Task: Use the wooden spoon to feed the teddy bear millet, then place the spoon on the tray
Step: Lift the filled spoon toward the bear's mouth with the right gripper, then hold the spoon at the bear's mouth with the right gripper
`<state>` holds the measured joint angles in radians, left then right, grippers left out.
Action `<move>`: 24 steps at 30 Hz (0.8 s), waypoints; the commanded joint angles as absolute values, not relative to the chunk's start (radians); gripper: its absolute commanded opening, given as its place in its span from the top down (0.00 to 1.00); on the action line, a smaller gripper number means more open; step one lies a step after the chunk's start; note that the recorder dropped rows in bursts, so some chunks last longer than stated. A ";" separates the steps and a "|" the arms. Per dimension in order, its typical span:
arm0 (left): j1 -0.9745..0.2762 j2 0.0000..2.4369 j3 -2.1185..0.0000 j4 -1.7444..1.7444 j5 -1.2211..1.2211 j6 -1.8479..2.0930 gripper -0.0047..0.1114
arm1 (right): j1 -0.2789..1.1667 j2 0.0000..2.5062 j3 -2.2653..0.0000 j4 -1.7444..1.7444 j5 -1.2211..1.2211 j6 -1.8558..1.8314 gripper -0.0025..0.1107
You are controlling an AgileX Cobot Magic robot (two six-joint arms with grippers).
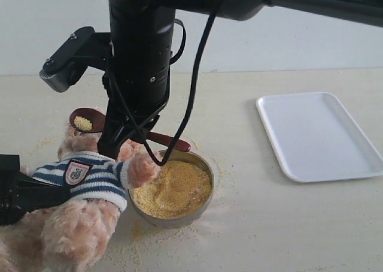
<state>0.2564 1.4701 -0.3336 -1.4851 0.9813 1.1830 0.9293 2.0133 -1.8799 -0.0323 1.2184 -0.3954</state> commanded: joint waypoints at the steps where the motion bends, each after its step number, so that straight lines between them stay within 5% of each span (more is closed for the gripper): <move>1: 0.258 1.473 -0.331 -1.506 1.019 1.197 0.92 | 0.928 2.022 -1.888 -0.055 1.221 -0.401 0.98; 24: 0.258 1.473 -0.331 -1.506 1.022 1.197 0.92 | 0.928 2.032 -1.888 -0.094 1.167 -0.401 0.98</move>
